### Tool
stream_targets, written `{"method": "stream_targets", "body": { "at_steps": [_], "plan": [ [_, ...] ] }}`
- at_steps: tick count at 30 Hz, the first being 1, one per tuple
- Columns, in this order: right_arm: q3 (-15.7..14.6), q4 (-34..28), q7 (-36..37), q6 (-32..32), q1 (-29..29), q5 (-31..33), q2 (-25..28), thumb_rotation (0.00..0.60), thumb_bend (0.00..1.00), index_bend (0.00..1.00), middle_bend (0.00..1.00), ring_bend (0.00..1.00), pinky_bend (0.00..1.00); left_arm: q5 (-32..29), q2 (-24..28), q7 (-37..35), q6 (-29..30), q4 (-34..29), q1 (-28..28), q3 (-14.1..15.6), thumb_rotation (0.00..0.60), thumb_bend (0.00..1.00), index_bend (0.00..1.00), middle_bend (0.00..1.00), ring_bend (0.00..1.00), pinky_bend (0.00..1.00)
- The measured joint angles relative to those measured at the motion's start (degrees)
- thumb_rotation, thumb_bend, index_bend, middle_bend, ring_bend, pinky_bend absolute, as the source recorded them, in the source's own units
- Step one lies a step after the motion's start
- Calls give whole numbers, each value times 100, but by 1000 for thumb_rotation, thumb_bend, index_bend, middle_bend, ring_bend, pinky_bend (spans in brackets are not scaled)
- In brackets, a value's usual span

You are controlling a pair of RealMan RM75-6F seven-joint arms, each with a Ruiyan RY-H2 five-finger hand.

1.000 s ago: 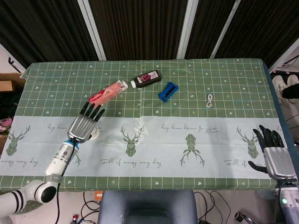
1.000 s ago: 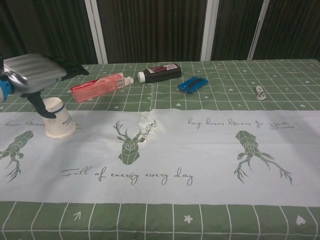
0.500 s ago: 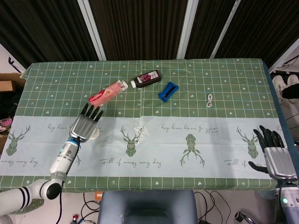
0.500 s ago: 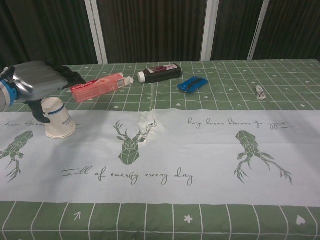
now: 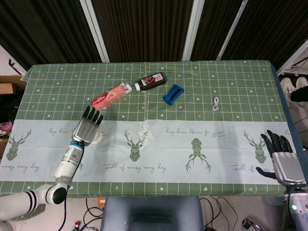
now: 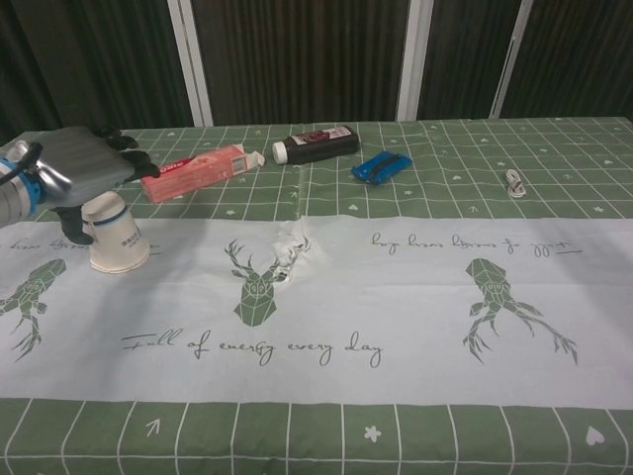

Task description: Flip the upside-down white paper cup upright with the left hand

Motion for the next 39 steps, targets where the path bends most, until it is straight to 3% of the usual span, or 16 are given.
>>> {"method": "stream_targets", "body": {
  "at_steps": [5,9,13,20,25,32,39],
  "plan": [
    [-7,3,11,-16,3,5,2,600,0,0,0,0,1,41,-66,148,104,92,-46,120,600,103,255,240,31,41],
    [-11,5,14,-32,6,17,-4,600,0,0,0,0,1,102,-138,215,224,189,-69,193,600,150,374,366,92,74],
    [-13,-6,18,-38,10,20,-4,600,0,0,0,0,1,145,-194,242,319,259,-73,230,600,150,374,366,92,74],
    [-19,-30,18,-45,11,20,10,600,0,0,0,0,1,189,-194,283,491,239,-54,250,600,189,445,451,161,119],
    [-25,-51,3,-60,17,23,18,600,0,0,1,0,1,295,-101,-94,584,56,3,166,600,197,444,445,165,121],
    [-23,-87,20,-72,18,47,32,600,0,0,1,0,1,447,113,-1603,510,-329,184,-92,599,196,439,433,164,146],
    [-42,-129,8,-137,42,42,37,600,0,0,1,0,1,611,264,-4600,13,-521,532,-410,600,194,431,421,157,141]
  ]
}}
